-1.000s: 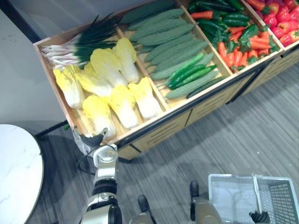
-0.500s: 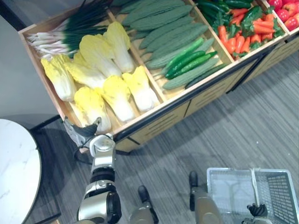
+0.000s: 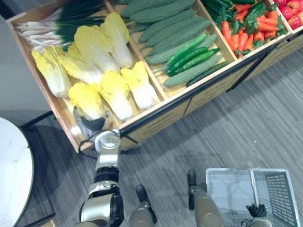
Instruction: Pick vegetable in the basket
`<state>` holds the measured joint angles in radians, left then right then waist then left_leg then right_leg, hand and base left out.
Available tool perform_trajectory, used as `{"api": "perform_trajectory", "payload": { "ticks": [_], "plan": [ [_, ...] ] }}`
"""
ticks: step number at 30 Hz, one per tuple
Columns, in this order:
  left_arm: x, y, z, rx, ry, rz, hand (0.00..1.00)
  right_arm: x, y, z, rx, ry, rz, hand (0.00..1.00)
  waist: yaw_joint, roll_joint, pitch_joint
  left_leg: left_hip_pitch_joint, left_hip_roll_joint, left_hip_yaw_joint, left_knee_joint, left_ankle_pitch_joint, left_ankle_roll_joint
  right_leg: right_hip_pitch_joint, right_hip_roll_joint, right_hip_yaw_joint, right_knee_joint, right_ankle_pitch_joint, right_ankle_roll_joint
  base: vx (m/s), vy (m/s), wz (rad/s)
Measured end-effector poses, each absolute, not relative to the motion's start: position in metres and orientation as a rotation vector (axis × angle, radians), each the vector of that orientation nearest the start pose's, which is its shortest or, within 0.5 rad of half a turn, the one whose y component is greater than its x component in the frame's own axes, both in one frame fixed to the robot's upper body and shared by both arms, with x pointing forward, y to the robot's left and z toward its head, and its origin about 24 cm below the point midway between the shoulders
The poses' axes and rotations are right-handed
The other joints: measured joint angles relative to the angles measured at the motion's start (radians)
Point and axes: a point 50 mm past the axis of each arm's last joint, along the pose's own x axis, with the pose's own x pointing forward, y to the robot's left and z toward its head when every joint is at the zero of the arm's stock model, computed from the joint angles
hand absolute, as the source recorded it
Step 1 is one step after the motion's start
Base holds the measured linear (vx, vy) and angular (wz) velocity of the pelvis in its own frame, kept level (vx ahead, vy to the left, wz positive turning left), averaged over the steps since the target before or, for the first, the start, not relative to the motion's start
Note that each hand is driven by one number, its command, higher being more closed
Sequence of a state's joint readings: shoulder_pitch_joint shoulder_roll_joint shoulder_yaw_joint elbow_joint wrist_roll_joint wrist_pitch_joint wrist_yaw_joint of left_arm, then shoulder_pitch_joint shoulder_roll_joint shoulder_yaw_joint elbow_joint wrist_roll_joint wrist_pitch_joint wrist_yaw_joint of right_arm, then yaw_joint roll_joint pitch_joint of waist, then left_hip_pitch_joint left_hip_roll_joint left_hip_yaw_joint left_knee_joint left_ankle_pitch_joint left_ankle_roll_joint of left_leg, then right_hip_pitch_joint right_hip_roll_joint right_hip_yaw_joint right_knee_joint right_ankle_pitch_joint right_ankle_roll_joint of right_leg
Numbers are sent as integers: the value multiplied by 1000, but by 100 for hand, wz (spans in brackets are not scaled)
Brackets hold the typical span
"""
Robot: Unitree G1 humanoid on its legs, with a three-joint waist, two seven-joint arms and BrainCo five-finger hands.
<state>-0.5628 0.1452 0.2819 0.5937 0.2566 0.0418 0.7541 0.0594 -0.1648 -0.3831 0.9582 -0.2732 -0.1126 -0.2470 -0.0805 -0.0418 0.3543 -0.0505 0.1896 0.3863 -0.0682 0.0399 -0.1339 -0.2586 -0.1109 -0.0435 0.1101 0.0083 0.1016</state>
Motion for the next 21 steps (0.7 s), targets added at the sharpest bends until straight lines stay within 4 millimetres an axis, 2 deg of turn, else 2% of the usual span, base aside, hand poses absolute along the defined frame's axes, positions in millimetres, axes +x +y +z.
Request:
{"api": "perform_trajectory", "payload": {
  "ticks": [12, 21],
  "plan": [
    [332, 238, 82, 287, -18, 923, 0, 117, -275, -127, -348, 883, -530, 100, 1, 1, 2, 2, -1, 11, 1, 0, 0, -2, 1, 7, 1, 0, 0, 21, -3, -1],
    [328, 261, 60, 268, 96, 970, 0, 118, -276, -126, -357, 880, -528, 100, 0, 5, 4, 2, -3, 19, -5, -1, 0, -11, 2, 11, -6, 6, -2, 14, -5, -3]
  ]
}}
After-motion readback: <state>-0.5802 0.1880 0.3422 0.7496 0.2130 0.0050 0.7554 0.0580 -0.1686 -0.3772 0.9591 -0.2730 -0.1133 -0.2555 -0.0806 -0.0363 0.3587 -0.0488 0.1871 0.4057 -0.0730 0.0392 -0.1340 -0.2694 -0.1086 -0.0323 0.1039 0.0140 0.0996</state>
